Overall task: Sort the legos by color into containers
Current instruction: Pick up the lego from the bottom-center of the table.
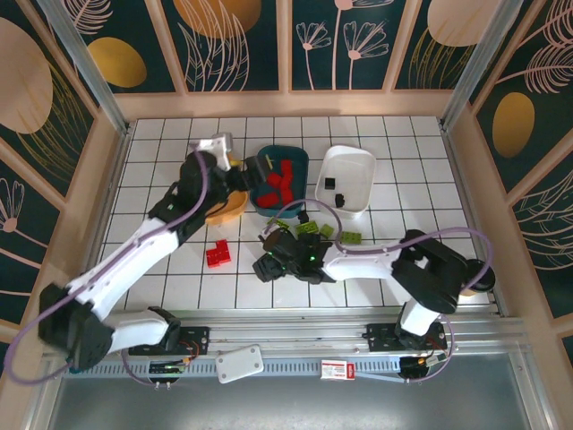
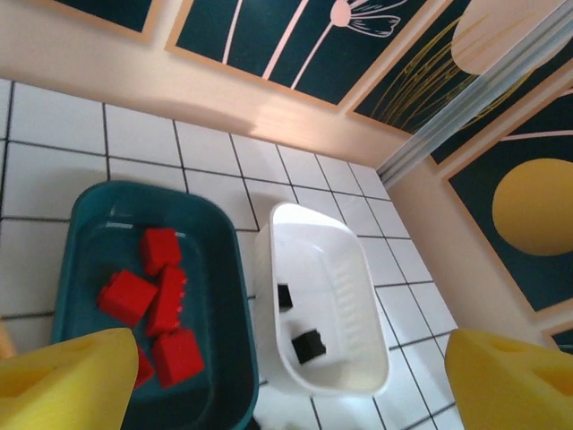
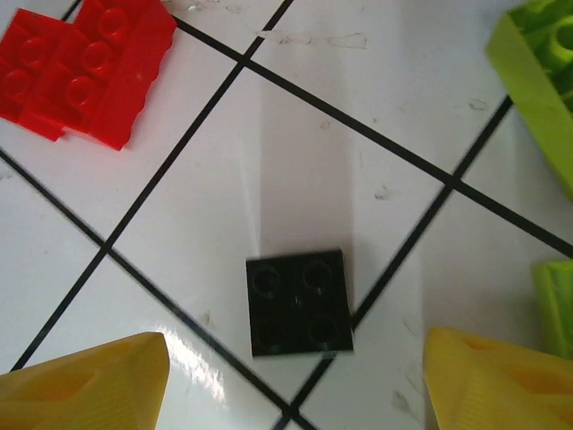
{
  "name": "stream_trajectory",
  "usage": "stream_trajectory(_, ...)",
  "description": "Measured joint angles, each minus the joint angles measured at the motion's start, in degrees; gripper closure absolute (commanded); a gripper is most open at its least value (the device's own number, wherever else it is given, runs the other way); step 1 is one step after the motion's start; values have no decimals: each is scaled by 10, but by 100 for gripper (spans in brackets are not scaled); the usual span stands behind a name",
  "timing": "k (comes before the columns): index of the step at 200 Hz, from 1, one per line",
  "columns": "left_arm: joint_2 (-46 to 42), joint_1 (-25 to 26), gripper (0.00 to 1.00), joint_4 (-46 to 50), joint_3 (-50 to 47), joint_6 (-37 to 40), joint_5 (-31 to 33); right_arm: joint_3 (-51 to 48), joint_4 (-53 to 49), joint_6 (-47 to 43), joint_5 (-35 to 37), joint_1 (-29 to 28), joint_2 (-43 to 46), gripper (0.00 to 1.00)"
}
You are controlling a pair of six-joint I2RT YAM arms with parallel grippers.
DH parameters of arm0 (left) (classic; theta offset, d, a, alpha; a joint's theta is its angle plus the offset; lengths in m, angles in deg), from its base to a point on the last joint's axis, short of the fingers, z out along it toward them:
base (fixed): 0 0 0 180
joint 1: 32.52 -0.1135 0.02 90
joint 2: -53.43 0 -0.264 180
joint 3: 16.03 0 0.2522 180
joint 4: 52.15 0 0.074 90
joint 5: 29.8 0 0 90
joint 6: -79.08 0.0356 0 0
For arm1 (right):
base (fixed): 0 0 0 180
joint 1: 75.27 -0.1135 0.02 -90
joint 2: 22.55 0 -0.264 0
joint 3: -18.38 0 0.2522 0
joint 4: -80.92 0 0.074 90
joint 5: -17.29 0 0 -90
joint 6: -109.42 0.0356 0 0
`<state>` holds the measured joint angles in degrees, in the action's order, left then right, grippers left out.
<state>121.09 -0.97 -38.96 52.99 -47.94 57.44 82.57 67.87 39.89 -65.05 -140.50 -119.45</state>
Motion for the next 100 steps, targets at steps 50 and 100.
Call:
stream_trajectory(50,-173,0,1,43,-155,-24,31,41,-1,-11,11,0,-68,36)
stream_trajectory(100,-299,0,1,82,-271,-56,67,51,-9,-24,24,0,-82,64)
